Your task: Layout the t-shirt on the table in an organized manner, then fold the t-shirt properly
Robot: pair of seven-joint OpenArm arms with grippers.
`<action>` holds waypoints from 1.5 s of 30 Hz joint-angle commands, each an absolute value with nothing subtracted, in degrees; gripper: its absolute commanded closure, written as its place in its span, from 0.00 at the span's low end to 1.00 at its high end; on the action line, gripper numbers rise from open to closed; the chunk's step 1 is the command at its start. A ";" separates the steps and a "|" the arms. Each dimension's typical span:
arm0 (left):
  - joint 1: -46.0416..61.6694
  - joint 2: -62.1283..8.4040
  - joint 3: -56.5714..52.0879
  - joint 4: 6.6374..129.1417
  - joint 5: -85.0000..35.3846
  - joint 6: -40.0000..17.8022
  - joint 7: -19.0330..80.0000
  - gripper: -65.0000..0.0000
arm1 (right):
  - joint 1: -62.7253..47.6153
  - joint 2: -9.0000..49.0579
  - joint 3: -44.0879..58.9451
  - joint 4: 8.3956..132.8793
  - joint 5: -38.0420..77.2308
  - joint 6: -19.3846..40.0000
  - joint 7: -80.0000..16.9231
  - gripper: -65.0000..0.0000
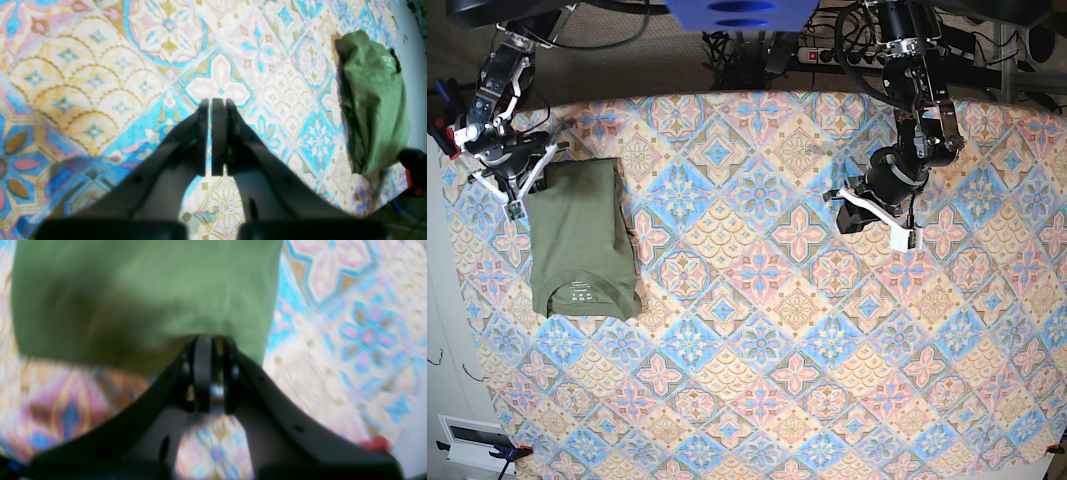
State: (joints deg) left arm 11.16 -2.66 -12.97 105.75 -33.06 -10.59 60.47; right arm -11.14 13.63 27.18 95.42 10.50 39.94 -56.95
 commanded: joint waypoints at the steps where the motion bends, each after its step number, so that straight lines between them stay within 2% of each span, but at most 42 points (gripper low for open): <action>1: 10.42 -2.86 -13.05 106.68 -33.80 -10.95 59.65 1.00 | -9.98 14.55 27.47 94.02 10.86 40.00 -56.40 0.91; 5: 10.95 -2.95 -13.05 106.77 -33.80 -10.95 59.74 1.00 | -7.08 15.25 28.00 85.93 10.77 40.00 -54.46 0.91; 8: 12.00 -3.21 -13.05 106.95 -33.89 -11.03 59.74 1.00 | -6.90 15.87 28.35 84.44 10.77 40.00 -53.49 0.91; 18: 18.33 -11.65 -11.47 107.03 -37.32 -11.30 59.74 1.00 | -13.85 16.57 33.36 98.77 11.12 40.00 -54.11 0.91; 25: 25.63 -14.90 -11.91 110.64 -37.49 -11.30 59.74 1.00 | -19.12 16.31 36.26 105.71 11.12 40.00 -58.42 0.91; 37: 41.19 -15.34 -15.16 118.90 -37.58 -11.12 59.74 1.00 | -31.16 14.20 38.81 105.98 11.12 40.00 -60.35 0.91; 45: 49.27 -15.16 -15.25 117.93 -37.14 -11.12 59.12 1.00 | -38.02 14.11 38.37 102.20 10.95 40.00 -60.26 0.91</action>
